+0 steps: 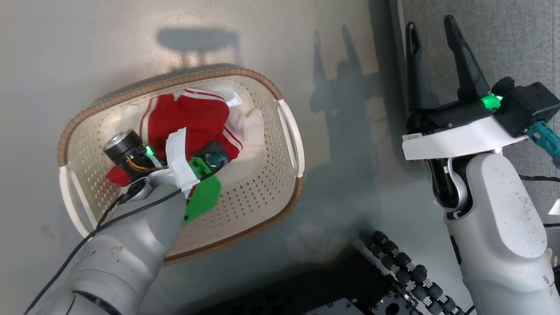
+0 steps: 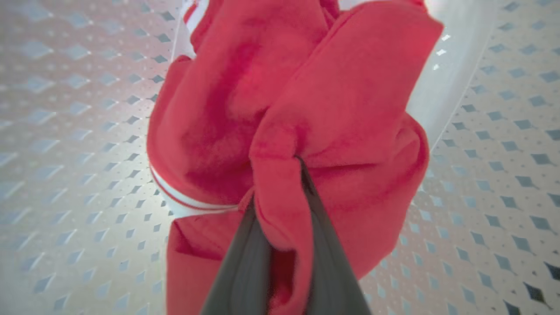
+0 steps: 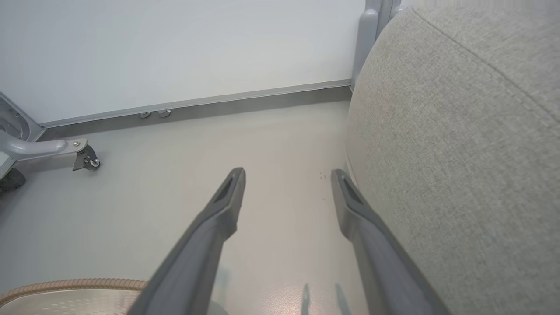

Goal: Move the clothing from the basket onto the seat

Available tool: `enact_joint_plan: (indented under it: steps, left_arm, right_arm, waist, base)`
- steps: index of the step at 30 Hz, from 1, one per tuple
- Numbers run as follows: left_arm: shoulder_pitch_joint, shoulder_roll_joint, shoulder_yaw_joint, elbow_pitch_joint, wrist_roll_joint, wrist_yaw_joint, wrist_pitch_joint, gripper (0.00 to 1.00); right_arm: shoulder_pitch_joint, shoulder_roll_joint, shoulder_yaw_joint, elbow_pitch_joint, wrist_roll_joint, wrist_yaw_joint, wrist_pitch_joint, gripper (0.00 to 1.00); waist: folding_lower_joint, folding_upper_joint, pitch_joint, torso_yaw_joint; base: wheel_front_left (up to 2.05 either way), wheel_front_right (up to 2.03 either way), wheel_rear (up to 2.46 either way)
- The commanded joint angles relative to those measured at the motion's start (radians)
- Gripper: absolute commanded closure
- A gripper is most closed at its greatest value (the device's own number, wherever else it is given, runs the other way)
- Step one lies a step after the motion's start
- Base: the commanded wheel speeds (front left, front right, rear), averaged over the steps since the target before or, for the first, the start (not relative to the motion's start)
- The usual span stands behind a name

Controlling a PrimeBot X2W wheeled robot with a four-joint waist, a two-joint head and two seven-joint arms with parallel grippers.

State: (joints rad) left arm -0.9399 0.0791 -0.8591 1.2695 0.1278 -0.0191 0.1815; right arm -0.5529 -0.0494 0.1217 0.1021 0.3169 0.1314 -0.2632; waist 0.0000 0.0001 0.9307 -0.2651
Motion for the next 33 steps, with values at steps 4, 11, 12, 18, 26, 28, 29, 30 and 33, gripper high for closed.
enact_joint_plan:
  steps: [4,11,12,18,26,28,29,30,33]
  left_arm:
    - [0.023,-0.022,0.013,-0.030,-0.046,-0.017,-0.032,1.00]
    - [0.116,-0.027,0.015,-0.121,-0.144,-0.014,-0.125,1.00]
    - [0.128,-0.026,0.017,-0.123,-0.161,-0.013,-0.147,1.00]
    - [0.192,-0.027,0.065,-0.062,-0.258,-0.062,-0.349,1.00]
    - [0.277,-0.027,0.117,-0.128,-0.406,-0.083,-0.441,1.00]
    - [0.299,-0.027,0.126,-0.165,-0.442,-0.070,-0.445,1.00]
    - [0.309,-0.027,0.130,-0.187,-0.468,-0.063,-0.447,1.00]
    - [0.314,-0.028,0.132,-0.206,-0.483,-0.058,-0.448,1.00]
    - [0.336,-0.027,0.150,-0.287,-0.535,-0.036,-0.447,1.00]
  right_arm:
    - [0.000,-0.003,-0.002,0.027,-0.024,-0.001,-0.002,0.00]
    - [0.019,-0.004,0.005,0.079,-0.047,-0.001,-0.002,0.00]
    - [0.022,-0.003,0.004,0.086,-0.049,-0.001,-0.002,0.00]
    - [0.065,-0.003,0.009,0.138,-0.059,-0.001,-0.002,0.00]
    - [0.147,-0.004,0.005,0.200,-0.068,-0.001,-0.002,0.00]
    - [0.170,-0.003,0.007,0.216,-0.073,-0.001,-0.002,0.00]
    - [0.184,-0.004,0.006,0.222,-0.074,-0.001,-0.002,0.00]
    - [0.193,-0.004,0.005,0.228,-0.076,-0.001,-0.002,0.00]
    - [0.229,-0.004,-0.001,0.244,-0.082,-0.001,-0.002,0.00]
  waist:
    - [0.0000,-0.0001,-0.104,0.036]
    - [0.0000,-0.0001,-0.229,0.077]
    - [0.0000,-0.0001,-0.246,0.085]
    - [0.0000,-0.0001,-0.365,0.134]
    - [0.0000,-0.0001,-0.523,0.196]
    - [0.0000,-0.0001,-0.559,0.210]
    - [0.0000,-0.0001,-0.578,0.217]
    - [0.0000,-0.0001,-0.593,0.224]
    - [0.0000,-0.0001,-0.644,0.244]
  base:
    - [0.00,0.00,0.00]
    - [0.00,0.00,0.00]
    - [0.00,0.00,0.00]
    - [0.00,0.00,0.00]
    - [0.00,0.00,0.00]
    - [0.00,0.00,0.00]
    - [0.00,0.00,0.00]
    - [0.00,0.00,0.00]
    - [0.00,0.00,0.00]
